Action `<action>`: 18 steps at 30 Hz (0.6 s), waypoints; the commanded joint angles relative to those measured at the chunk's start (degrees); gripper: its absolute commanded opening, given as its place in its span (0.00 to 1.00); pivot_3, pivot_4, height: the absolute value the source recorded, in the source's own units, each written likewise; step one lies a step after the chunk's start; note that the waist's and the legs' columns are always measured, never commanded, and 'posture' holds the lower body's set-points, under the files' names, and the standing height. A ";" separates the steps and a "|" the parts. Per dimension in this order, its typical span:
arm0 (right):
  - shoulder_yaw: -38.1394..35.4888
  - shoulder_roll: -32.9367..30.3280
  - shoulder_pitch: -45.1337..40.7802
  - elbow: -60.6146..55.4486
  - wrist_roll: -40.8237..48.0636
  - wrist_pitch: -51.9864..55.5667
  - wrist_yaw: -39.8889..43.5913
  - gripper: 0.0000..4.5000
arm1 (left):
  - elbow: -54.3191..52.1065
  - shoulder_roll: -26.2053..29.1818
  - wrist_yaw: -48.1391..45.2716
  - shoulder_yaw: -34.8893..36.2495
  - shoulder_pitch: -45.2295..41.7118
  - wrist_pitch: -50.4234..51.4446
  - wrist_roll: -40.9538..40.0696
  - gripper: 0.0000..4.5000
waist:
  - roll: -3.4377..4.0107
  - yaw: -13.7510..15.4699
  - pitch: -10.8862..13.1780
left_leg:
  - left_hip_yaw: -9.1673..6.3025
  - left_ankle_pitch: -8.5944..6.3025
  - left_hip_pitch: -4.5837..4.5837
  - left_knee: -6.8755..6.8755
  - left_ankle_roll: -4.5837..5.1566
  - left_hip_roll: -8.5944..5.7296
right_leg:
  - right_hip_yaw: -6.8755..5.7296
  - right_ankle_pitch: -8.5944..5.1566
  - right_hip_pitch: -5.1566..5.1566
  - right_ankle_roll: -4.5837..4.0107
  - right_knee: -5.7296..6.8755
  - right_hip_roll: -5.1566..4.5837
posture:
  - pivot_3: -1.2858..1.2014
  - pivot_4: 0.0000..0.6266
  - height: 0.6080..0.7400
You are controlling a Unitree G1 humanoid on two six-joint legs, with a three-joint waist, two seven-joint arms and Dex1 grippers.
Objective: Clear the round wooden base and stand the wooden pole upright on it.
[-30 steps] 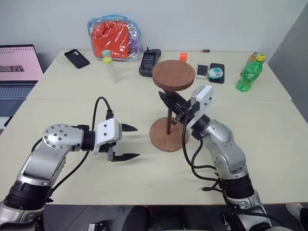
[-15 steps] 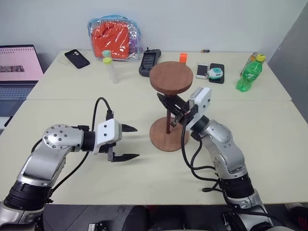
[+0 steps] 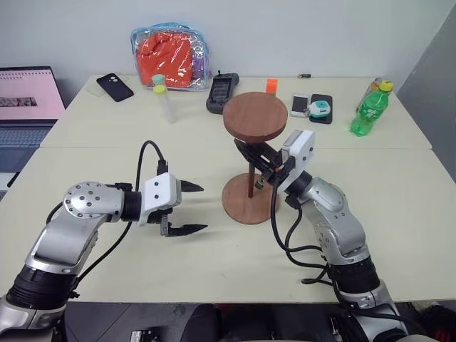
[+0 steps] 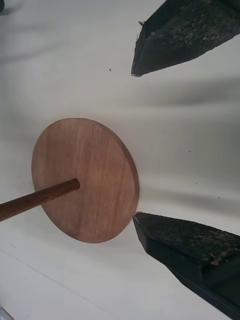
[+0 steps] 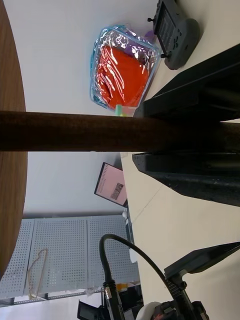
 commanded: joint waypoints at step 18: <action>1.31 -0.03 2.67 3.89 -2.88 3.74 -2.95 0.06 | -2.18 0.17 0.49 0.39 -0.26 0.67 -0.24 1.00 | -0.02 -0.01 -0.13 | 0.01 0.00 0.09 0.00 0.00 0.01 | 0.01 0.00 0.05 0.00 0.03 0.00 | 0.52 0.24 1.00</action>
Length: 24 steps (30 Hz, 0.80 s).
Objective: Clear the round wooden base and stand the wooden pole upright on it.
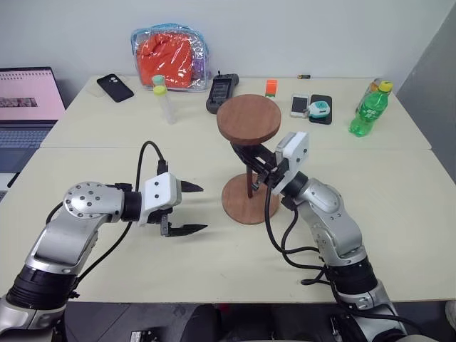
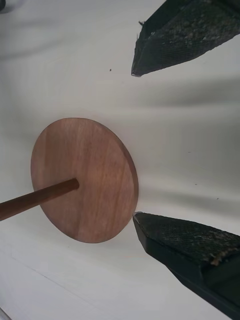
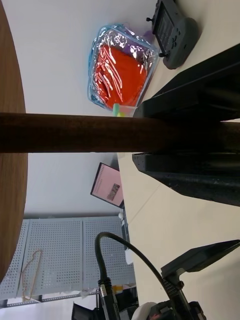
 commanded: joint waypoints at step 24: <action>-0.19 -3.76 6.21 7.42 -2.38 3.73 -1.60 0.06 | -1.87 -0.49 1.07 0.77 0.20 0.41 -0.72 1.00 | -0.07 1.37 -0.28 | -0.03 -0.08 1.80 -0.56 0.12 -0.01 | -0.02 -0.10 1.88 -0.04 -0.72 0.01 | 0.52 0.24 1.00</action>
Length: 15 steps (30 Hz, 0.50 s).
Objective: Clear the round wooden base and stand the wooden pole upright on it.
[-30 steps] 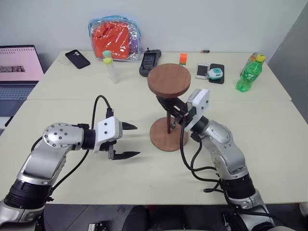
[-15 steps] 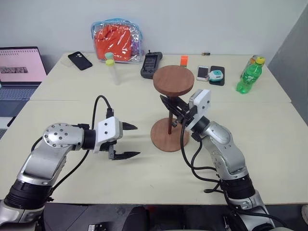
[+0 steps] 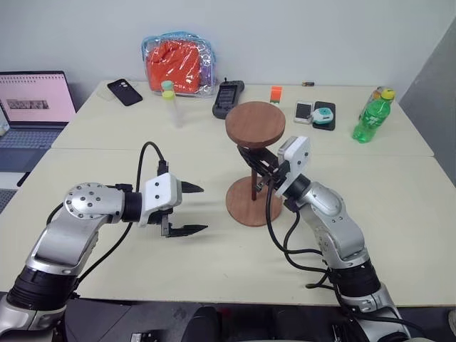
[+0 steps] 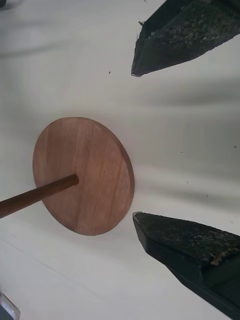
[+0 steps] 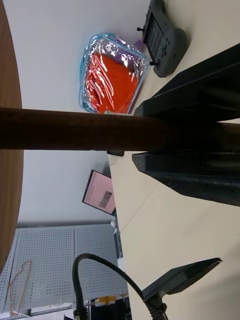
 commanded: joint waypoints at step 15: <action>0.54 -2.68 5.04 5.63 -1.54 4.70 0.76 0.06 | -1.39 -1.15 1.37 1.43 -0.54 2.18 -2.60 1.00 | -0.25 0.14 -0.70 | -0.05 0.00 0.12 -0.22 0.00 -0.01 | -0.06 0.00 0.17 0.00 -0.28 -0.03 | 0.52 0.24 1.00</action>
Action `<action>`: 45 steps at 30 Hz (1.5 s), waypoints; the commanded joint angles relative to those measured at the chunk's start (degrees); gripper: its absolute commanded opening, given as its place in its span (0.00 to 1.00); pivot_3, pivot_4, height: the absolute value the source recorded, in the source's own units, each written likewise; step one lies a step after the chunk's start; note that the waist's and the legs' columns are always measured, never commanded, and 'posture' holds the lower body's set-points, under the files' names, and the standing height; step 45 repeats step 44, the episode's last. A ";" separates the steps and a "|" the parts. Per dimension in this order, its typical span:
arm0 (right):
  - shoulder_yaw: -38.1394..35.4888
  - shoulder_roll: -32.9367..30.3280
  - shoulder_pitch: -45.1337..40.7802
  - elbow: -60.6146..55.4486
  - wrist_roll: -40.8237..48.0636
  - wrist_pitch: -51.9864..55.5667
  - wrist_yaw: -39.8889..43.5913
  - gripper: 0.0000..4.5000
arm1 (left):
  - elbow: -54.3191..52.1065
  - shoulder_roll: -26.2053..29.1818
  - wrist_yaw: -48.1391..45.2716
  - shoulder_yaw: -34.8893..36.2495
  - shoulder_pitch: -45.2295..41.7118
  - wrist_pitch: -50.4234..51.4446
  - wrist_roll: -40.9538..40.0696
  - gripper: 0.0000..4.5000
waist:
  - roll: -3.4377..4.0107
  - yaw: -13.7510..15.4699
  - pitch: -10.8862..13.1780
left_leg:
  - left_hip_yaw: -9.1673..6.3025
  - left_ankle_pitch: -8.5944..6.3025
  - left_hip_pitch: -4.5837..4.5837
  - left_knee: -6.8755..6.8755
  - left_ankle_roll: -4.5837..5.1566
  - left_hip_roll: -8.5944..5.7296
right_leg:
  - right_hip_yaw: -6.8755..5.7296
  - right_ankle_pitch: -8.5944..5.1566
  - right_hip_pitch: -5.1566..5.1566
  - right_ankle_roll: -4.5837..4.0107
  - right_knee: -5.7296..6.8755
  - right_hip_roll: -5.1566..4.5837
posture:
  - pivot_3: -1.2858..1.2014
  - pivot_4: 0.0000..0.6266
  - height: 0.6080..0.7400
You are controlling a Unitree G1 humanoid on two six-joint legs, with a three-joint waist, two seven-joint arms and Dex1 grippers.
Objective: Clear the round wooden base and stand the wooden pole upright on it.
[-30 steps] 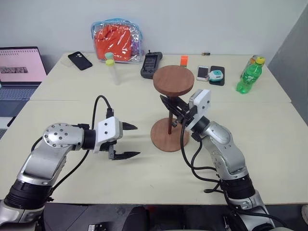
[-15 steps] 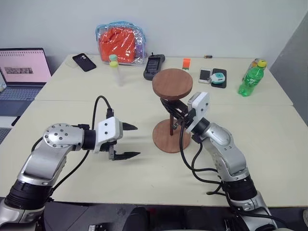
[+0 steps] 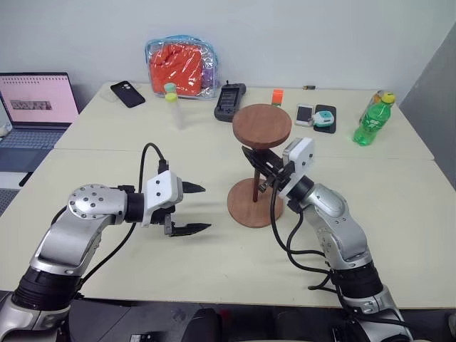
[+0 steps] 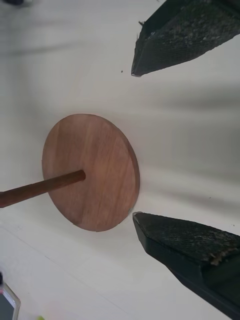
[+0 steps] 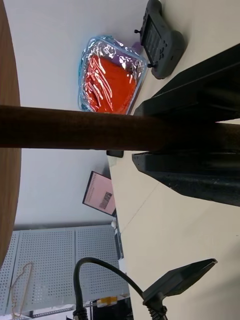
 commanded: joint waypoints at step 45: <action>-28.56 -43.54 22.74 -21.02 14.82 16.38 28.61 0.99 | 5.22 1.49 0.83 3.32 -9.37 2.37 -2.45 1.00 | 0.21 -0.04 0.85 | 0.06 0.01 -1.07 0.00 0.00 0.00 | 0.02 0.00 -1.00 -0.01 -0.02 0.02 | 0.52 0.24 1.00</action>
